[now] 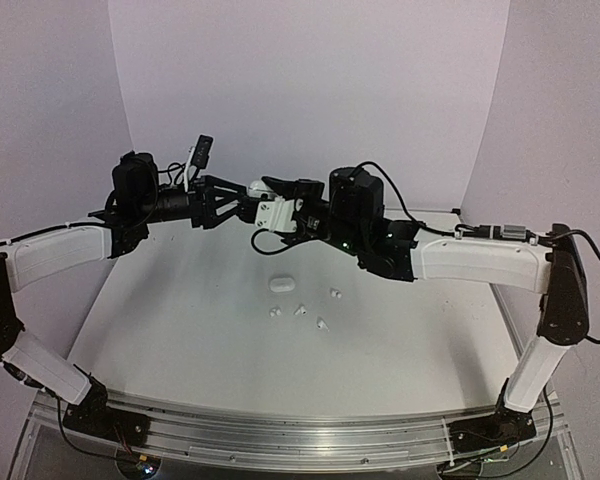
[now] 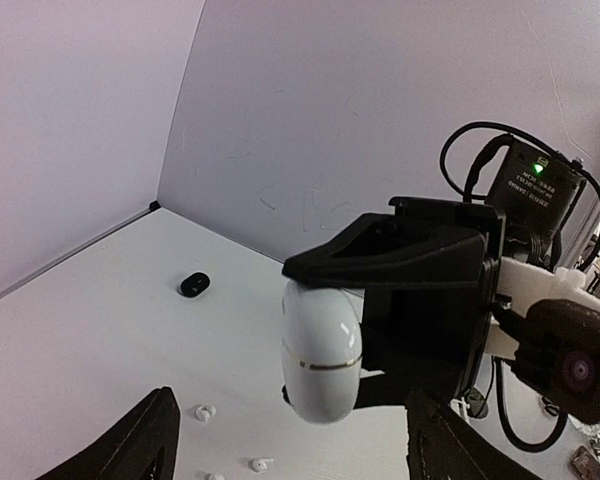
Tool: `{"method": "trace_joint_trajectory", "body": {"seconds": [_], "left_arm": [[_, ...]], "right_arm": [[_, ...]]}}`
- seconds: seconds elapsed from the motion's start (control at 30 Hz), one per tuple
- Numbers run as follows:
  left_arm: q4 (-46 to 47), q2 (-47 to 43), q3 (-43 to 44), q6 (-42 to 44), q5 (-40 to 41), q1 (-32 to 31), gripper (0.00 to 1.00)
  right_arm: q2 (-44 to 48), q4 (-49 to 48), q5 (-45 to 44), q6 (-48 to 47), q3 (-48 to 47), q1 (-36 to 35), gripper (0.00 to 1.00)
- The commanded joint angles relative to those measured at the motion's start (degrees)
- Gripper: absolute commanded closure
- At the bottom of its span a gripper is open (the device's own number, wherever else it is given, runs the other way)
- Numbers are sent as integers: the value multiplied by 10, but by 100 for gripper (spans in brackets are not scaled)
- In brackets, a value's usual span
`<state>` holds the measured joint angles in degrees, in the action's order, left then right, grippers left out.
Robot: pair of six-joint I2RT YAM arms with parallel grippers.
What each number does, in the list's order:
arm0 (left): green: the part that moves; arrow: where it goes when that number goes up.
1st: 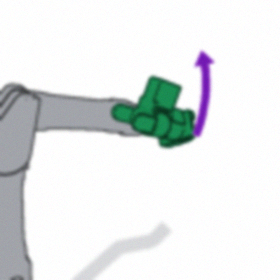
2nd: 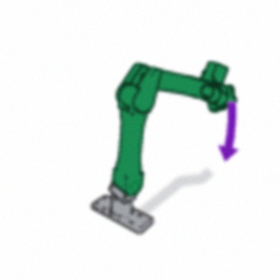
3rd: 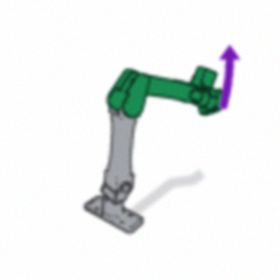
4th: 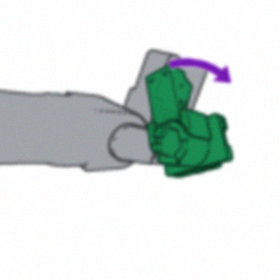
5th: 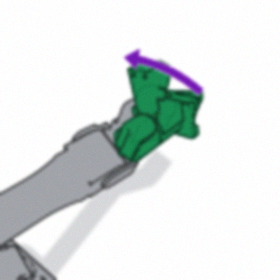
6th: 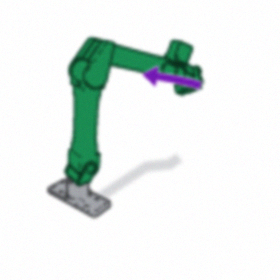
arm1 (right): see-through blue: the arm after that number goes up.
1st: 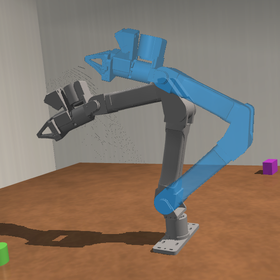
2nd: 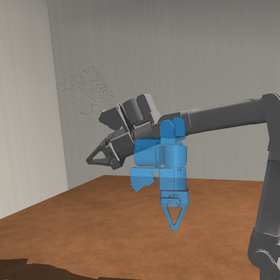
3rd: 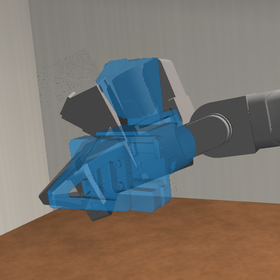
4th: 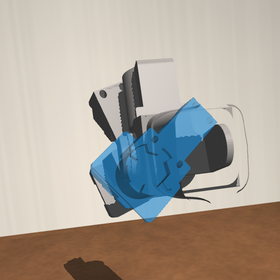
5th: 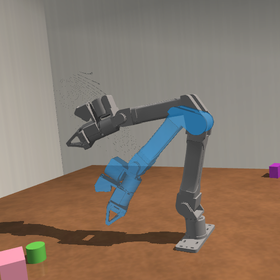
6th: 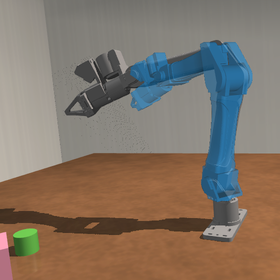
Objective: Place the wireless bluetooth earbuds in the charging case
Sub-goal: Pass from the right arm to the left
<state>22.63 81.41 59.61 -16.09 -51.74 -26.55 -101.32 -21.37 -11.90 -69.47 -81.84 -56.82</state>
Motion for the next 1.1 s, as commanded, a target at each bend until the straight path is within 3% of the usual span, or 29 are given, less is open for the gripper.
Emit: {"method": "trace_joint_trajectory", "body": {"seconds": [0.0,0.1,0.27,0.53,0.77,0.83,1.0,1.07], "left_arm": [[27,0,20,8,-11,-5,25],[26,1,21,15,-12,-7,31],[15,6,25,12,-7,-7,65],[15,7,27,16,-12,-7,99],[17,0,22,27,-27,-6,100],[21,-2,19,21,-29,-5,100],[32,-5,11,26,-36,1,100],[30,-5,10,37,-38,4,100]], "right_arm": [[-20,-11,-23,-25,-34,-10,93],[-26,-9,-21,-22,-44,-13,94],[-30,-6,-17,-22,-54,-16,94],[-37,-1,-7,-19,-62,-17,95],[-42,6,-3,-4,-73,-18,90],[-44,6,-2,7,-74,-18,76],[-43,7,-30,72,-75,-17,25],[-32,10,-34,106,-66,-15,10]]}}
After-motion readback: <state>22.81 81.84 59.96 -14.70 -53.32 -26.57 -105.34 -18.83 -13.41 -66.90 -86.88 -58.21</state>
